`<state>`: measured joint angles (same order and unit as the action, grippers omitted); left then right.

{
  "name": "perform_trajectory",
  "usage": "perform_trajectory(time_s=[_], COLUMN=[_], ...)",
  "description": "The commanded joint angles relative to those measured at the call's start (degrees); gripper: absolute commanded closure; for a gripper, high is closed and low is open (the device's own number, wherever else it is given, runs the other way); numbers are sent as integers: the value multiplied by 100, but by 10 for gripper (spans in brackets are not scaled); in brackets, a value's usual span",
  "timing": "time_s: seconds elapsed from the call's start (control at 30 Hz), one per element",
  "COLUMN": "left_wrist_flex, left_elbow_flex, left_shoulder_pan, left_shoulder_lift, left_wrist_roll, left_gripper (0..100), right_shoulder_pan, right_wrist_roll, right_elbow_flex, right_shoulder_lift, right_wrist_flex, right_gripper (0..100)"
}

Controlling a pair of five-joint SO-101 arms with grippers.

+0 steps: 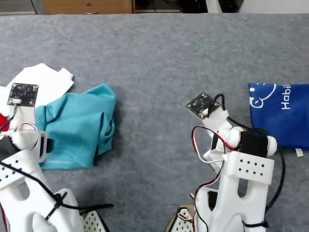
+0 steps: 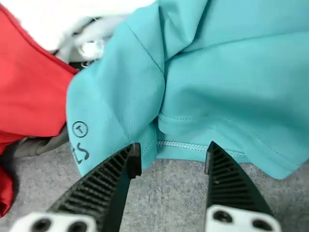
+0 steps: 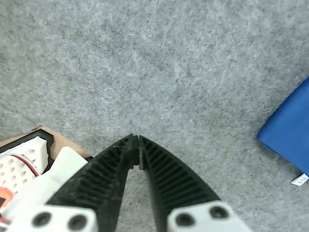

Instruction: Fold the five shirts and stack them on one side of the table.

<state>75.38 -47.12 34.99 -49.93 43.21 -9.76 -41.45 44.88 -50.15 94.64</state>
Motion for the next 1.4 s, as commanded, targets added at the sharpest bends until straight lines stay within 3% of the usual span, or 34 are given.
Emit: perform_trajectory(time_s=[0.0,0.23,0.8,0.93,1.37], left_wrist_flex=[-510,-1266,-976,-905,-2242], left_elbow_flex=[-290,-607,-220,-299,-1231], left_shoulder_pan=[167,615,1776,1776,1336], left_shoulder_lift=[163,892,1191,1226,1235], left_wrist_roll=[-70,-79,-123,-123,-484], left_gripper=[776,776,776,776,777], right_shoulder_pan=[22,31,48,48,31], right_wrist_roll=[62,62,53,53,53], right_elbow_flex=[-4,4,4,4,-4], right_shoulder_lift=[-57,-57,-57,-57,-57], right_wrist_flex=[-62,-9,-26,-35,-18], right_gripper=[994,994,994,994,994])
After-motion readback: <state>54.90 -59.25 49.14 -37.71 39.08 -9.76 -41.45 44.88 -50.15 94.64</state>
